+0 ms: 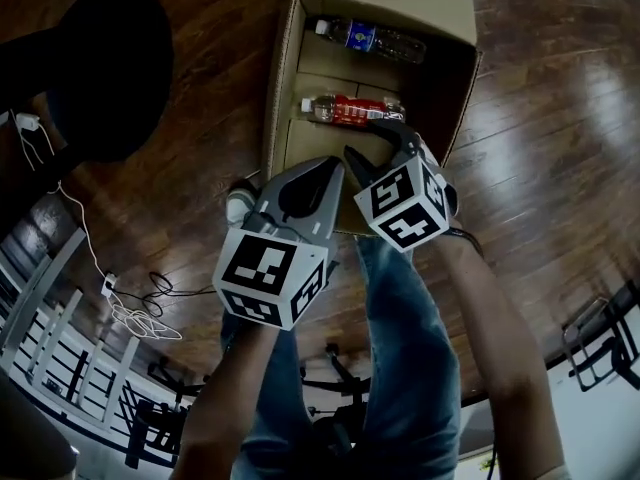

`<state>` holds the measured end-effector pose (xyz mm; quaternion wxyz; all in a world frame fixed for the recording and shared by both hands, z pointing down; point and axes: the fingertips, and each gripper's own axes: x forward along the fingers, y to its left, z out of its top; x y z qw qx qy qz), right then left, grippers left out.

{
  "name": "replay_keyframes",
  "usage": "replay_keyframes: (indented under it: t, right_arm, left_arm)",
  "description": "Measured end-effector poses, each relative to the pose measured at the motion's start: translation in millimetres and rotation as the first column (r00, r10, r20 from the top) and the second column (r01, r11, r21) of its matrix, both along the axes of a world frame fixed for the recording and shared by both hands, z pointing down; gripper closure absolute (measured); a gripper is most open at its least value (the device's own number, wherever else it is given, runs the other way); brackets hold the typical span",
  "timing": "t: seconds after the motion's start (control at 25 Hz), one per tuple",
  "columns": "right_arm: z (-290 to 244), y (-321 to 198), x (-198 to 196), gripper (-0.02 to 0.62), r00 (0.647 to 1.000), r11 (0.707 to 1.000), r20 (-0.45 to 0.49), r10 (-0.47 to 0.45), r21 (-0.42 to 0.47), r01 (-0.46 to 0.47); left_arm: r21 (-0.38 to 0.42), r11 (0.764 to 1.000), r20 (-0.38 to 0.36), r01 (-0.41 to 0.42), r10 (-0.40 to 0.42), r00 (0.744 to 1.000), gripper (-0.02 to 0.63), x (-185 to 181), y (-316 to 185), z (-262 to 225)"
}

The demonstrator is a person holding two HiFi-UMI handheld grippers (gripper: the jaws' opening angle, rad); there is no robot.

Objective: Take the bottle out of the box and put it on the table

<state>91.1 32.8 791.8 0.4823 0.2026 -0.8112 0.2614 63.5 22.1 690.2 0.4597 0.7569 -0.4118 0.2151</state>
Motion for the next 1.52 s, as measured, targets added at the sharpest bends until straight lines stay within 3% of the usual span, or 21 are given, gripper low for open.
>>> replay_keyframes:
  t: [0.24,0.44,0.56,0.8,1.0,1.28,1.52]
  right_arm:
    - [56,12,-1,0.351,0.978,0.980,-0.050,-0.201,-0.017,0.200]
    - [92,13,-5,0.336,0.959,0.962,-0.075,-0.274,-0.023,0.273]
    - [115,16,-4,0.316,0.930,0.937,-0.114,-0.350,-0.039,0.348]
    - [154,13,1,0.281,0.861,0.884,-0.202,-0.467,-0.072,0.463]
    - [179,18,-4,0.275,0.813,0.851,-0.256,-0.523,-0.099,0.516]
    - [202,15,-13,0.282,0.767,0.836,-0.344,-0.541,-0.119,0.536]
    - [212,15,-11,0.284,0.761,0.842,-0.372,-0.532,-0.132,0.524]
  left_arm:
    - [0.013,0.999,-0.006,-0.050,0.050,0.999,0.606,4,7,31]
    - [0.004,0.998,-0.028,-0.067,0.067,0.997,0.606,7,21,49]
    - [0.004,0.996,-0.035,-0.089,0.089,0.995,0.606,8,24,49]
    - [0.028,0.999,-0.030,-0.029,0.030,0.999,0.606,-9,22,57]
    - [0.046,0.999,-0.036,-0.005,0.007,0.999,0.606,-12,13,53]
    - [0.061,0.998,-0.040,0.020,-0.017,0.999,0.606,-20,5,44]
    - [0.044,0.998,-0.024,0.040,-0.039,0.999,0.606,-28,10,53]
